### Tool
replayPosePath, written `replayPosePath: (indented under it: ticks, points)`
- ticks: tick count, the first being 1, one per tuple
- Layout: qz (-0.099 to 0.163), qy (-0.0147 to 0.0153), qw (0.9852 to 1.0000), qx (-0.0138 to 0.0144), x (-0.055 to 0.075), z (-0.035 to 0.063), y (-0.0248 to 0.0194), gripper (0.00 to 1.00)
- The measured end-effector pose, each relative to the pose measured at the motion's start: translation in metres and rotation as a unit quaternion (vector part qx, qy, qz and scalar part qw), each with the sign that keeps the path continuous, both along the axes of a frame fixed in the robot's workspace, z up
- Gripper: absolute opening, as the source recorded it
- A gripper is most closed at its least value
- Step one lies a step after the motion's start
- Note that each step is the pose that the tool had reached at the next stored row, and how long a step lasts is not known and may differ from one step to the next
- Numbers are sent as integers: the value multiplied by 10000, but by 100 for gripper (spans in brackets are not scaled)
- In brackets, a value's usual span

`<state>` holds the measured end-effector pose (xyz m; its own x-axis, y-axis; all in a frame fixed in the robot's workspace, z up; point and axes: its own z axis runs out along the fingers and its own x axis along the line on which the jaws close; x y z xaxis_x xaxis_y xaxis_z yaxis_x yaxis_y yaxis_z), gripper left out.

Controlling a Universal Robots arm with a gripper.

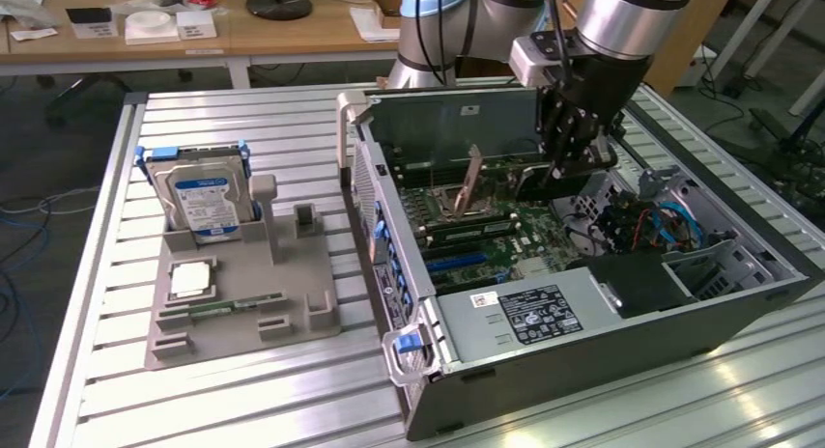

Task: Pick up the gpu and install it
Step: 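Insert the gpu into the slot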

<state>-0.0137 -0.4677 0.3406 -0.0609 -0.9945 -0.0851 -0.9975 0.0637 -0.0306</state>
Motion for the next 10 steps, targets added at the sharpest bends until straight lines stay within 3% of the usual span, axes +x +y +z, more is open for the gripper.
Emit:
replayPosePath:
  ticks: [10]
  points:
    - [-1, 0, 10000, 0, -6, -34, 0, 27]
